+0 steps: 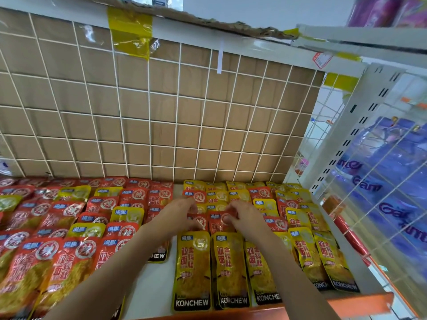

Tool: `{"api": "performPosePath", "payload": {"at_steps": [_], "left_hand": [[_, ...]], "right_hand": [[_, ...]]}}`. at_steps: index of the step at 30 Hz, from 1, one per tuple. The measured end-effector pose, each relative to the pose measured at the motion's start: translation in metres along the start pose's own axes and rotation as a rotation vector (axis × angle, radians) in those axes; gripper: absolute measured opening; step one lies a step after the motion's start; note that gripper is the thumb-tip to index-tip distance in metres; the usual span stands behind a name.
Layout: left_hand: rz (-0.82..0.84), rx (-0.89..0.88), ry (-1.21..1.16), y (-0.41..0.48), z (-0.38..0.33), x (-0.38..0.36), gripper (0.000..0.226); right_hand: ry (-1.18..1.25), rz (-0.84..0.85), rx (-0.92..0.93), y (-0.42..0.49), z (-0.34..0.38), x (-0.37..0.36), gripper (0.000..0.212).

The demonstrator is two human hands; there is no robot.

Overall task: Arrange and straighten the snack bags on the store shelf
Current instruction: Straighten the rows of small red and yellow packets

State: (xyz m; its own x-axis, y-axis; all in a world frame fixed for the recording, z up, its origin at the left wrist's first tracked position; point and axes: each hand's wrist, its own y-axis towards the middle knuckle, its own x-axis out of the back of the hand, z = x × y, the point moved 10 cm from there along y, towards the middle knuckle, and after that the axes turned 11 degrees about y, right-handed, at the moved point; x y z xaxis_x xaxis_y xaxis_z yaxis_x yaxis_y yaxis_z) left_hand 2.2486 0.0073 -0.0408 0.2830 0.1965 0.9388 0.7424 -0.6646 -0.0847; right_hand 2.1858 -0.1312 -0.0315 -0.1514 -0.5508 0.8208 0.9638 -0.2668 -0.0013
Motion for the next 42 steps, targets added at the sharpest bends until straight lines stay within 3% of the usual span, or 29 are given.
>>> {"api": "performPosePath", "payload": {"at_steps": [8,17,31,42], "left_hand": [[0.007,-0.025,-0.054,0.007,-0.007,-0.003,0.018],[-0.136,-0.047,-0.289,0.009,-0.014,0.024,0.006],[-0.387,-0.161,-0.488,0.006,-0.024,0.084,0.02],[-0.601,-0.175,-0.593,-0.039,-0.014,0.129,0.025]], "right_hand": [[0.134,-0.04,-0.046,0.003,-0.006,0.001,0.013],[0.316,-0.315,-0.013,0.008,0.003,0.049,0.008],[0.335,-0.524,0.207,-0.019,0.018,0.1,0.003],[0.554,-0.479,0.28,-0.037,0.03,0.109,0.034]]}}
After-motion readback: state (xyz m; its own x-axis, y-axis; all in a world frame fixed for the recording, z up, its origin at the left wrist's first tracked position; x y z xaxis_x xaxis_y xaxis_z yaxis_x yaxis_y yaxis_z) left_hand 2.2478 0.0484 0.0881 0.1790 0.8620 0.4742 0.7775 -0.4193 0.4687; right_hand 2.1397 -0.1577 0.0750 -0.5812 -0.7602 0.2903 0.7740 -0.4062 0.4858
